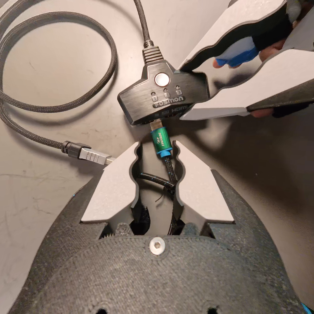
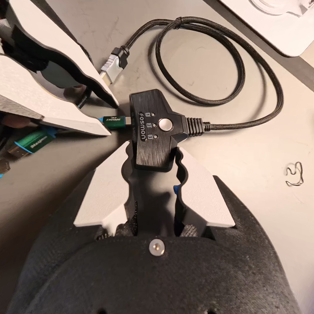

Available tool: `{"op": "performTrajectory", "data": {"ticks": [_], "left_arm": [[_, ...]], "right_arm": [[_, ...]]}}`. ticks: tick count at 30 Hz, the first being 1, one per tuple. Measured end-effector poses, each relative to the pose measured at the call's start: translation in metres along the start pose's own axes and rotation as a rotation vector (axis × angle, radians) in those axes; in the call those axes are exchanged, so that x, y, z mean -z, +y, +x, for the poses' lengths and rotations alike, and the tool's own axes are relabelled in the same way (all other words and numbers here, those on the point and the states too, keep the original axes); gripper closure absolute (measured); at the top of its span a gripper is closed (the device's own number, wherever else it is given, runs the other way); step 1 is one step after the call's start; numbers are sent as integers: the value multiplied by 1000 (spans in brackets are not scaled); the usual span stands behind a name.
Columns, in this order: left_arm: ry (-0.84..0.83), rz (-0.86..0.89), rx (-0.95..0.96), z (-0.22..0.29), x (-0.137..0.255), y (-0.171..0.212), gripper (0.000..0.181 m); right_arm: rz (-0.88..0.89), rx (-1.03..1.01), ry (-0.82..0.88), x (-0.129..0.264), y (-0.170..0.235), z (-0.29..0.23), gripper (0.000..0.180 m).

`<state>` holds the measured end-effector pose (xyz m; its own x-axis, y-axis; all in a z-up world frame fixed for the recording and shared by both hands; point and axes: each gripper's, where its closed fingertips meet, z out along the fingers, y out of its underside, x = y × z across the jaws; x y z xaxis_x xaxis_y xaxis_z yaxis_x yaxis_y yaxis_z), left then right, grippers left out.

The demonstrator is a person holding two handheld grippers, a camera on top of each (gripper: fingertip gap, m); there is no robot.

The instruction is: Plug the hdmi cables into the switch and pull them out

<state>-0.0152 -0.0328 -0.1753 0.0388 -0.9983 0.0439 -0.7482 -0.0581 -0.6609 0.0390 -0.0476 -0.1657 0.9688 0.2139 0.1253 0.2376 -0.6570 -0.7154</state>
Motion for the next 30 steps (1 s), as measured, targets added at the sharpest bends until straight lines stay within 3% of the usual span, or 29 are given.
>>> {"op": "performTrajectory", "data": {"ticks": [5, 11, 19, 30], "left_arm": [[-60, -55, -75, 2, 2, 5, 141], [-110, -56, -172, 9, -1, 2, 160], [-299, -19, -436, -4, 3, -5, 162], [-377, -44, -547, -9, 3, -9, 163]], "right_arm": [[4, -9, 17, 3, 0, 8, 129], [-2, -9, 18, 3, 2, 9, 128], [-7, -18, 19, 4, 4, 15, 128], [-5, -8, 38, 4, 1, 12, 128]]}}
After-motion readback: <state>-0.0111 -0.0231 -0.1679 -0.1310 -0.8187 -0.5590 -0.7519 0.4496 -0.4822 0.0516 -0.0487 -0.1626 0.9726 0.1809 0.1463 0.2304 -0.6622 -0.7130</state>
